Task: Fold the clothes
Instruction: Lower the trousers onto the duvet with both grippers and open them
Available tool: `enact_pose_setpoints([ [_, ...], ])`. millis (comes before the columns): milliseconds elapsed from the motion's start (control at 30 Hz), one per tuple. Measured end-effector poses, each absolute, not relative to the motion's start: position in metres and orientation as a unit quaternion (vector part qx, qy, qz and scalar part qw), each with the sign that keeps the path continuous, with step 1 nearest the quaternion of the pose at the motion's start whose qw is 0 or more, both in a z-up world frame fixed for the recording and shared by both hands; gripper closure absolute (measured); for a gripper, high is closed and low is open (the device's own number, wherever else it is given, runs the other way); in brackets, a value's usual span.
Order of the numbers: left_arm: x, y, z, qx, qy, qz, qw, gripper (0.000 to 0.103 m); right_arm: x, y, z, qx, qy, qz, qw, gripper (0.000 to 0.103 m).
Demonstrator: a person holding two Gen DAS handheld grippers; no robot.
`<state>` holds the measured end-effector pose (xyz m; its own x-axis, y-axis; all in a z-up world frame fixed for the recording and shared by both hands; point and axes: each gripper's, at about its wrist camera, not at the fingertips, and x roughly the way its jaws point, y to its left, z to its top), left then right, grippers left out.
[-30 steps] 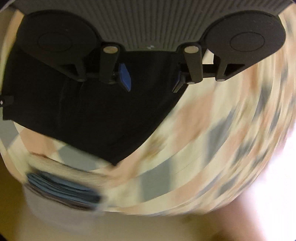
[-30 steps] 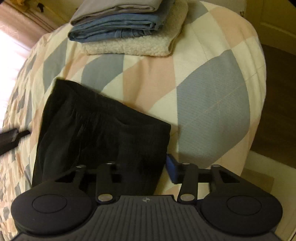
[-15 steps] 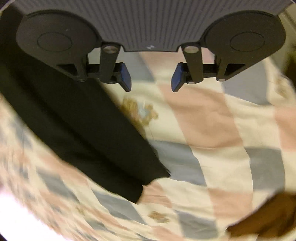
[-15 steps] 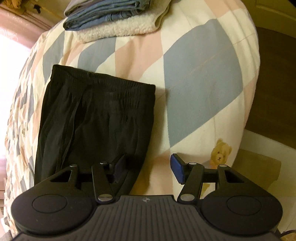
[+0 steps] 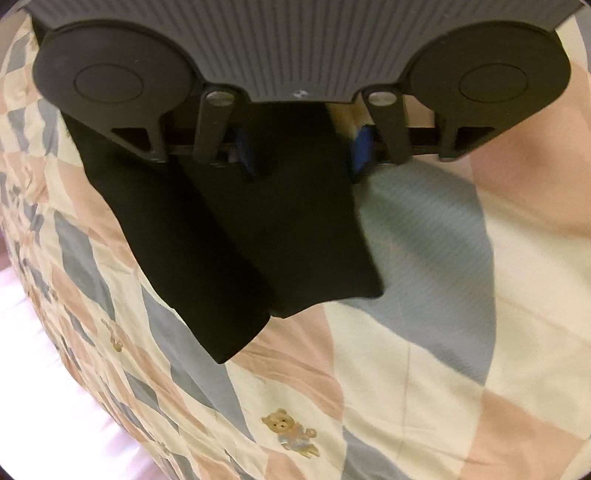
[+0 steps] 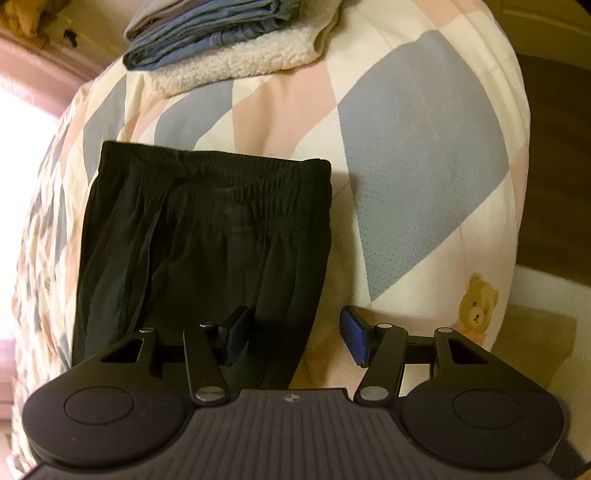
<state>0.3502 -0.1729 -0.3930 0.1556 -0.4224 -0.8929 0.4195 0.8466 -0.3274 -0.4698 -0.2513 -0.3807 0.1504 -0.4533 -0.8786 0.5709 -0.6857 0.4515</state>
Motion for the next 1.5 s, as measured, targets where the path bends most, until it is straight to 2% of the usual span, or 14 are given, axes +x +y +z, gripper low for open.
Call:
enact_pose_setpoints([
  [33,0.35,-0.174,-0.389,0.006,0.586,-0.285,0.759,0.099,-0.471,-0.252,-0.382,0.649,0.039,-0.651,0.391,0.047],
  [100,0.349,-0.17,-0.373,0.001,0.577,-0.304,0.758,0.102,-0.474,-0.254,-0.383,0.65,0.028,-0.652,0.389,0.05],
  [133,0.348,-0.167,-0.361,-0.001,0.568,-0.317,0.76,0.102,-0.475,-0.255,-0.383,0.651,0.022,-0.651,0.39,0.067],
  [167,0.345,-0.163,-0.347,-0.002,0.558,-0.329,0.762,0.102,-0.476,-0.258,-0.383,0.652,0.02,-0.645,0.398,0.097],
  [200,0.341,-0.159,-0.33,-0.001,0.548,-0.342,0.763,0.102,-0.477,-0.261,-0.381,0.651,0.025,-0.641,0.405,0.1],
  [533,0.308,-0.06,-0.226,0.023,0.507,-0.34,0.791,0.102,-0.496,-0.277,-0.313,0.641,0.088,-0.614,0.452,0.101],
  [867,0.271,-0.03,-0.34,0.203,0.564,-0.254,0.759,0.096,-0.513,-0.265,-0.329,0.654,0.155,-0.596,0.439,0.101],
  [933,0.263,-0.028,-0.35,0.235,0.568,-0.245,0.749,0.093,-0.513,-0.262,-0.349,0.659,0.171,-0.6,0.42,0.096],
  [1000,0.258,-0.022,-0.338,0.247,0.558,-0.245,0.753,0.083,-0.509,-0.263,-0.363,0.664,0.207,-0.6,0.395,0.072],
  [1033,0.259,-0.018,-0.329,0.245,0.553,-0.241,0.759,0.081,-0.506,-0.265,-0.362,0.652,0.234,-0.606,0.391,0.054],
  [1067,0.262,-0.015,-0.319,0.241,0.548,-0.236,0.766,0.08,-0.503,-0.267,-0.358,0.633,0.259,-0.614,0.394,0.047],
  [1167,0.278,-0.025,-0.281,0.224,0.524,-0.241,0.786,0.084,-0.502,-0.276,-0.338,0.585,0.3,-0.634,0.407,0.046],
  [1333,0.298,-0.107,-0.247,0.223,0.449,-0.342,0.795,0.083,-0.507,-0.306,-0.309,0.555,0.263,-0.656,0.438,0.046],
  [1500,0.283,-0.212,-0.271,0.418,0.318,-0.456,0.718,0.082,-0.465,-0.344,-0.305,0.532,0.275,-0.634,0.488,0.046],
])
